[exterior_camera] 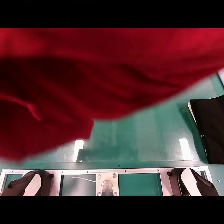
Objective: Fold the shirts.
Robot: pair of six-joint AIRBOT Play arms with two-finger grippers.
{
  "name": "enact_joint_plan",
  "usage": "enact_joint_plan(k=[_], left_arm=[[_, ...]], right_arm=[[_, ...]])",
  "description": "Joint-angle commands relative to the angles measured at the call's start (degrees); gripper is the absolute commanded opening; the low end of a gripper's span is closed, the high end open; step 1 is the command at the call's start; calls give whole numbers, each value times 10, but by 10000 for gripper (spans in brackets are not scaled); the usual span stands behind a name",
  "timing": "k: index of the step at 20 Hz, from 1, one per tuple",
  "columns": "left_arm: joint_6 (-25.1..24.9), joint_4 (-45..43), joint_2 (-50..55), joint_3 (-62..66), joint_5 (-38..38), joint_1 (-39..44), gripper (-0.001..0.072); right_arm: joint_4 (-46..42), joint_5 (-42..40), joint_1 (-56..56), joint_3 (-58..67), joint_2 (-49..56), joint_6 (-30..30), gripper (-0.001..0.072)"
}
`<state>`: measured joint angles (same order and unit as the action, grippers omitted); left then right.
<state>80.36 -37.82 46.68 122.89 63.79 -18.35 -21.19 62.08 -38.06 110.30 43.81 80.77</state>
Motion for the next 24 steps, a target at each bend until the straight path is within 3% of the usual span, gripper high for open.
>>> enact_joint_plan(k=[1, 8, 15, 19, 24], left_arm=[[21, -62, -1, -19, 37, 0, 19], [21, -77, 1, -31, 85, 0, 19], [21, -104, 14, -68, 95, 0, 19], [16, -97, 8, -55, 84, 0, 19], [16, -36, -23, -50, 101, 0, 19]], right_arm=[[-96, 57, -10, 8, -8, 50, 19], [-163, 86, -10, -11, -11, 50, 19], [-177, 112, -10, -162, -11, 57, 19], [-133, 108, -10, -131, -20, 56, 19], [-149, 106, -10, -23, -38, 56, 19]])
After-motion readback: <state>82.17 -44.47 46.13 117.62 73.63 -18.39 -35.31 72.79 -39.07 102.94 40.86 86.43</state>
